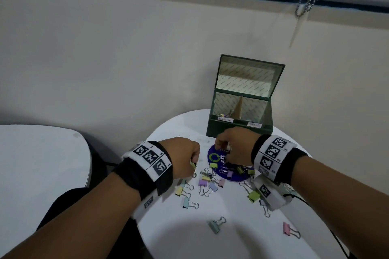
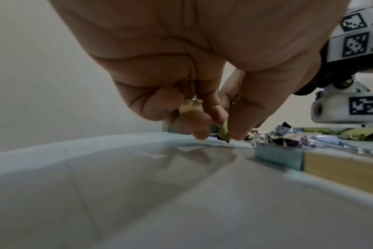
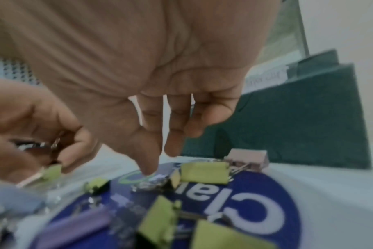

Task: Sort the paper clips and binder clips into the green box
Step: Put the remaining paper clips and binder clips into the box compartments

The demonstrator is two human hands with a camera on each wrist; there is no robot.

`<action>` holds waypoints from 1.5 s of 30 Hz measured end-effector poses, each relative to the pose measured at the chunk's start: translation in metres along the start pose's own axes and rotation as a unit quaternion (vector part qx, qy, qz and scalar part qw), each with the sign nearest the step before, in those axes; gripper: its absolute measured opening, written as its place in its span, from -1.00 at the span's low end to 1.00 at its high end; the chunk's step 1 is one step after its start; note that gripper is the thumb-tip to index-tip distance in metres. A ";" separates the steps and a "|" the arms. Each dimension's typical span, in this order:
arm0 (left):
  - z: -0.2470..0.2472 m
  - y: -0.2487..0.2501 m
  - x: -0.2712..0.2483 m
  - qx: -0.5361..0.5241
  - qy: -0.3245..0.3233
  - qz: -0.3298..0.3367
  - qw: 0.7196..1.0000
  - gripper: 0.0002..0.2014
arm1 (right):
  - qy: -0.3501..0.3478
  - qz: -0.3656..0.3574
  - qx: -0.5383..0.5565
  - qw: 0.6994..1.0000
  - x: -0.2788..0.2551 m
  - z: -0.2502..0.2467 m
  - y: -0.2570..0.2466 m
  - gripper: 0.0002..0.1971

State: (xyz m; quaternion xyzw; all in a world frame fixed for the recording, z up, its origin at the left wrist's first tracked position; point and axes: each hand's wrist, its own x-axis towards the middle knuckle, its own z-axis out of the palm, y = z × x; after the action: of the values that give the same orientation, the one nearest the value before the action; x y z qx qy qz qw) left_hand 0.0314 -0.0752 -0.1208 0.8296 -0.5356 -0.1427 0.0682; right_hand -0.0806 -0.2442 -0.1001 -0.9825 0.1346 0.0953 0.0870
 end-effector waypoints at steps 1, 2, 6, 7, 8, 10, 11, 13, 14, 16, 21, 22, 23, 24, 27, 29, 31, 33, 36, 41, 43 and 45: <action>-0.001 0.000 0.000 0.000 0.002 -0.001 1.000 -0.87 | -0.018 0.000 -0.021 1.000 0.000 0.000 0.001 -0.68; -0.001 0.000 0.000 0.000 0.003 -0.001 1.000 -0.87 | -0.038 0.003 -0.035 0.999 0.000 0.001 0.000 -0.68; -0.001 -0.001 -0.001 0.014 0.018 0.004 1.000 -0.85 | -0.052 -0.001 -0.045 0.998 0.002 0.004 -0.001 -0.74; -0.001 -0.001 -0.001 0.018 0.021 0.005 1.000 -0.84 | -0.033 -0.001 -0.023 0.999 0.002 0.003 -0.001 -0.80; -0.002 -0.001 -0.001 0.022 0.024 0.006 0.999 -0.83 | -0.014 0.004 0.014 1.000 0.003 0.002 0.000 -0.85; -0.002 -0.001 0.000 0.026 0.029 0.007 0.999 -0.81 | 0.024 0.016 0.098 0.995 0.004 -0.002 -0.001 -0.84; -0.002 -0.001 0.000 0.027 0.032 0.007 0.999 -0.81 | 0.032 0.020 0.136 0.990 0.004 -0.004 -0.002 -0.80; -0.001 -0.001 0.001 0.033 0.041 0.006 0.999 -0.80 | 0.012 0.022 0.173 0.985 0.002 -0.007 -0.009 -0.76; -0.001 -0.002 0.001 0.037 0.047 0.004 0.998 -0.79 | -0.014 0.015 0.166 0.986 0.002 -0.007 -0.013 -0.77; -0.001 -0.002 0.002 0.042 0.058 0.000 0.997 -0.77 | -0.063 0.008 0.126 0.990 0.001 -0.003 -0.018 -0.90; -0.001 -0.004 0.004 0.042 0.067 0.001 0.997 -0.76 | -0.074 -0.018 0.006 0.997 0.005 0.013 -0.025 -0.80; -0.001 -0.005 0.004 0.042 0.070 0.000 0.997 -0.77 | -0.067 -0.023 0.014 0.997 0.007 0.011 -0.025 -0.81; -0.001 -0.005 0.004 0.044 0.073 0.000 0.996 -0.77 | -0.057 -0.028 0.029 0.998 0.009 0.007 -0.023 -0.82; -0.001 -0.005 0.004 0.047 0.076 0.000 0.996 -0.78 | -0.044 -0.028 0.046 0.998 0.011 0.000 -0.021 -0.81; -0.002 -0.002 0.004 0.046 0.083 0.007 0.995 -0.78 | 0.043 -0.006 0.107 0.993 0.018 -0.030 -0.009 -0.83; -0.002 0.000 0.005 0.048 0.086 0.015 0.995 -0.78 | 0.134 0.034 0.139 0.981 0.025 -0.049 0.004 -0.88; -0.003 0.002 0.006 0.046 0.088 0.021 0.995 -0.79 | 0.181 0.062 0.149 0.970 0.034 -0.061 0.016 -0.83; -0.003 0.004 0.008 0.042 0.094 0.024 0.994 -0.80 | 0.140 0.068 0.126 0.980 0.038 -0.067 0.023 -0.69; -0.004 0.004 0.013 0.037 0.110 0.031 0.993 -0.82 | 0.114 0.061 0.098 0.987 0.028 -0.072 0.028 -0.45; -0.018 0.008 0.024 0.024 0.133 0.044 0.990 -0.87 | 0.258 0.062 0.121 0.957 -0.024 -0.055 0.056 -0.56; -0.032 0.015 0.034 -0.001 0.157 0.045 0.987 -0.85 | 0.264 0.067 0.110 0.956 -0.049 -0.036 0.073 -0.66; -0.048 0.029 0.051 -0.023 0.187 0.054 0.981 -0.85 | 0.204 0.082 0.096 0.971 -0.071 -0.017 0.089 -0.73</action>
State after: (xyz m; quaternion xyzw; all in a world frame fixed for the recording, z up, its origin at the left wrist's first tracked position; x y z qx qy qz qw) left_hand 0.0404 -0.1354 -0.0756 0.8097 -0.5537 0.0065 0.1943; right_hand -0.1696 -0.3142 -0.0815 -0.9538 0.2384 -0.1139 0.1433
